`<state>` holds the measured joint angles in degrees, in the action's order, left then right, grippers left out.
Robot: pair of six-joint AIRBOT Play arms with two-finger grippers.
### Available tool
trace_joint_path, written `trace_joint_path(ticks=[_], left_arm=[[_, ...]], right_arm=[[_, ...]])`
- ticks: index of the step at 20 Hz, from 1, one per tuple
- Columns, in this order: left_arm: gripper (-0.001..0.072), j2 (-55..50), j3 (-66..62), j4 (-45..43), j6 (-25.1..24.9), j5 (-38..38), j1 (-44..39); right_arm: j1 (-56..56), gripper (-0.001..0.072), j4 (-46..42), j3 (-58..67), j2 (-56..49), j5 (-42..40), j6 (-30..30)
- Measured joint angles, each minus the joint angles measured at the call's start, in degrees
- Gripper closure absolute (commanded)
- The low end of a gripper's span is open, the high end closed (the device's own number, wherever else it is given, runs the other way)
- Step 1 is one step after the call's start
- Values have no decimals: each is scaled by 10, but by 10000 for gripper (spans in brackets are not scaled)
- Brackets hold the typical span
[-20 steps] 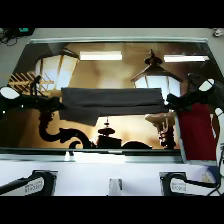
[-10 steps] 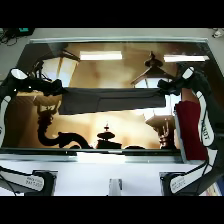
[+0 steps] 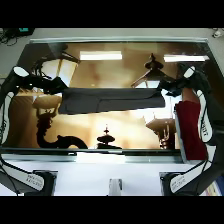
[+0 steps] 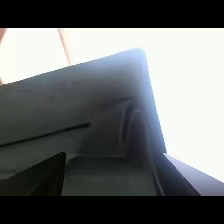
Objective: Fold the shirts.
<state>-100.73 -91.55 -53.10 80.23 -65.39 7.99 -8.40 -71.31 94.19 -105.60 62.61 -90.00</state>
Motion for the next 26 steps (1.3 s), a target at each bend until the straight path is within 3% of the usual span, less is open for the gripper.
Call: trace_joint_path(ticks=[4, 11, 14, 16, 17, 18, 19, 20, 21, 22, 26], left_arm=[[221, 31, -27, 24, 0, -12, 4], [221, 88, -37, 78, -13, -17, -18], [222, 99, -38, 86, -16, -18, -28], [242, 103, -38, 93, -16, -20, -32], [242, 104, -38, 93, -16, -21, -35], [244, 104, -38, 97, -16, -23, -40], [318, 105, -38, 97, -16, -25, -45], [500, 105, -38, 100, -16, -25, -50], [630, 104, -38, 100, -17, -26, -57], [672, 104, -38, 100, -17, -25, -66], [672, 89, -25, 102, -18, -18, -124]], right_arm=[[-32, 31, 43, 2, -18, 30, -4], [-26, 56, 122, 4, -59, 34, 3], [-20, 179, 135, 4, -69, 29, -6], [-16, 440, 137, 4, -74, 20, -15], [-14, 667, 136, 3, -77, 19, -17], [-12, 681, 137, 2, -79, 16, -23], [-10, 682, 136, 2, -79, 16, -24], [-9, 682, 139, 2, -79, 17, -24], [-8, 682, 139, 2, -76, 17, -23], [-7, 682, 137, 2, -71, 20, -19], [-7, 682, 144, 4, -15, 27, -1]])
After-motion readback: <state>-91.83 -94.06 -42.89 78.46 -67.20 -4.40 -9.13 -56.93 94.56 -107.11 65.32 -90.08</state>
